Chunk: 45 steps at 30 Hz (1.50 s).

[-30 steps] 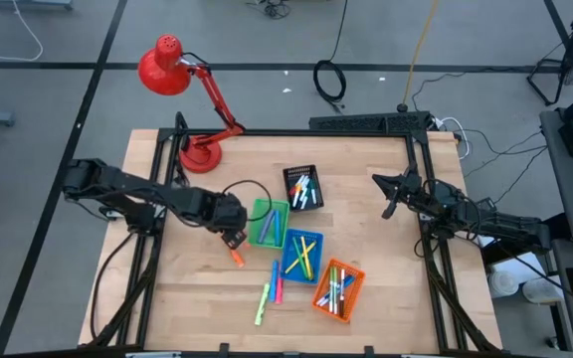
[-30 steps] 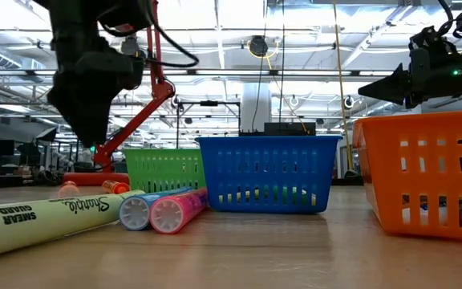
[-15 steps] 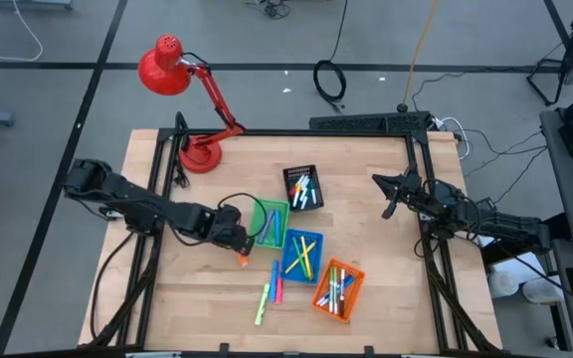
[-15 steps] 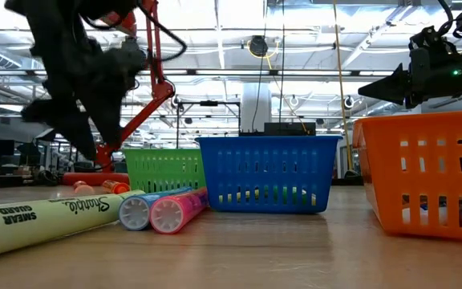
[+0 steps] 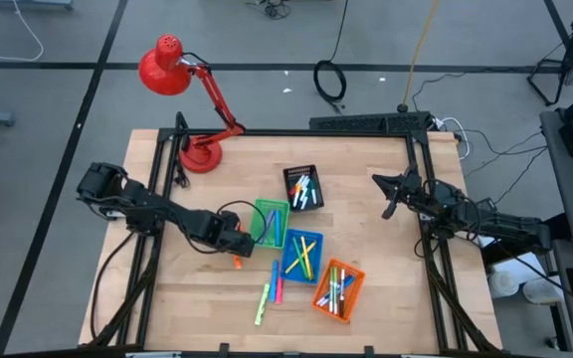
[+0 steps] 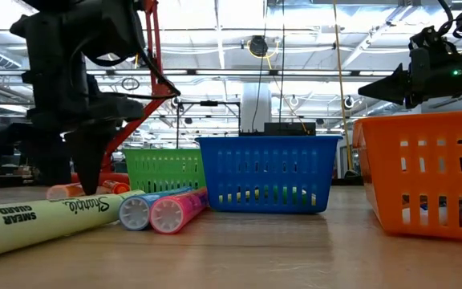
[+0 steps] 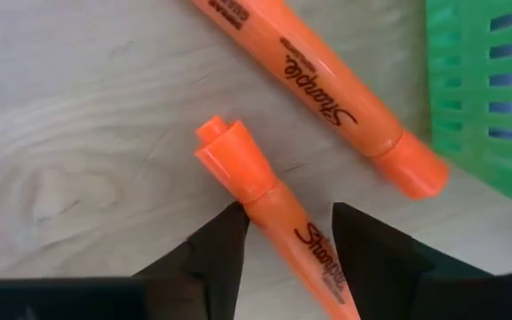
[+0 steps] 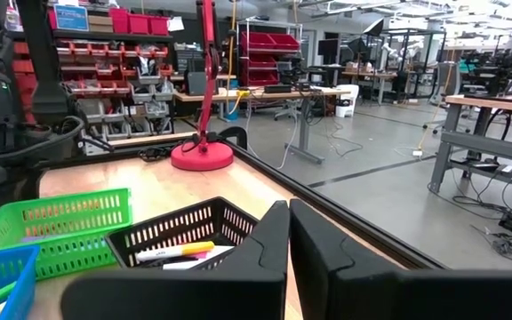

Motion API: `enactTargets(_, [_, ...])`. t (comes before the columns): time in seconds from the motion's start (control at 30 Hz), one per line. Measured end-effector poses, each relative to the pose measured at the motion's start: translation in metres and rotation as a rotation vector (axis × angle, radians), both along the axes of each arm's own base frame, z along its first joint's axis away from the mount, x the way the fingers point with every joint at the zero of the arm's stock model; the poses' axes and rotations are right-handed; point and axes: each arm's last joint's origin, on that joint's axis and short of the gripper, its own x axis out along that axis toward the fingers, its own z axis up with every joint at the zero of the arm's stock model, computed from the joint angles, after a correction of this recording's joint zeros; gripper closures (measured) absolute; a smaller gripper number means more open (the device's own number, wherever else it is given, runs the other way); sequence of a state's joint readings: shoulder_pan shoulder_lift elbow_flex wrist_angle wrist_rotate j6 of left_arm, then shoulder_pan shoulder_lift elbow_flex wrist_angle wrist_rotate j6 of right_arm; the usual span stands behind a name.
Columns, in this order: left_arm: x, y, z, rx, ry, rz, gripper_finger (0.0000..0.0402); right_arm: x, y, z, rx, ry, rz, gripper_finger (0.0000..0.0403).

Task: Pick & Place Markers
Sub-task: Put the left orange highlighter into the green basket

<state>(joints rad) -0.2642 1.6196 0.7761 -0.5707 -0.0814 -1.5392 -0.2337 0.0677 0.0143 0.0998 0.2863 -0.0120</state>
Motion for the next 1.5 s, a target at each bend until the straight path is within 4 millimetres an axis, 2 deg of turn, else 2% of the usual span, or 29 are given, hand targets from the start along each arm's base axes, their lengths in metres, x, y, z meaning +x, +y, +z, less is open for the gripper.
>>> enactTargets(0.23, [-0.015,0.0,-0.002,-0.009,0.176,-0.04,0.0255,0.0,0.0,0.0,0.0,0.001,0.0,0.0403])
enactTargets(0.47, [-0.018,0.0,-0.002,-0.007,0.205,-0.137,0.032,0.0,0.0,0.0,0.0,0.001,0.0,0.0403])
enactTargets(0.53, [-0.019,0.001,0.0,0.002,0.193,-0.157,0.0337,0.0,0.0,0.0,0.0,0.001,0.0,0.0403])
enactTargets(0.73, [-0.034,0.007,0.021,0.089,0.211,-0.161,0.0337,0.0,0.0,0.0,0.0,0.001,0.0,0.0403])
enactTargets(0.97, [-0.034,0.011,0.063,0.256,-0.053,-0.175,0.0336,0.0,0.0,0.0,0.0,0.001,0.0,0.0403])
enactTargets(1.27, [0.008,0.014,0.113,0.564,-0.598,-0.442,0.0332,0.0,0.0,0.0,0.0,0.001,0.0,0.0403])
enactTargets(1.37, [0.019,0.018,0.121,0.619,-0.692,-0.526,0.0331,0.0,0.0,0.0,0.0,0.001,0.0,0.0403])
enactTargets(1.5, [0.027,0.027,0.118,0.653,-0.682,-0.589,0.0331,0.0,0.0,0.0,0.0,0.001,0.0,0.0403])
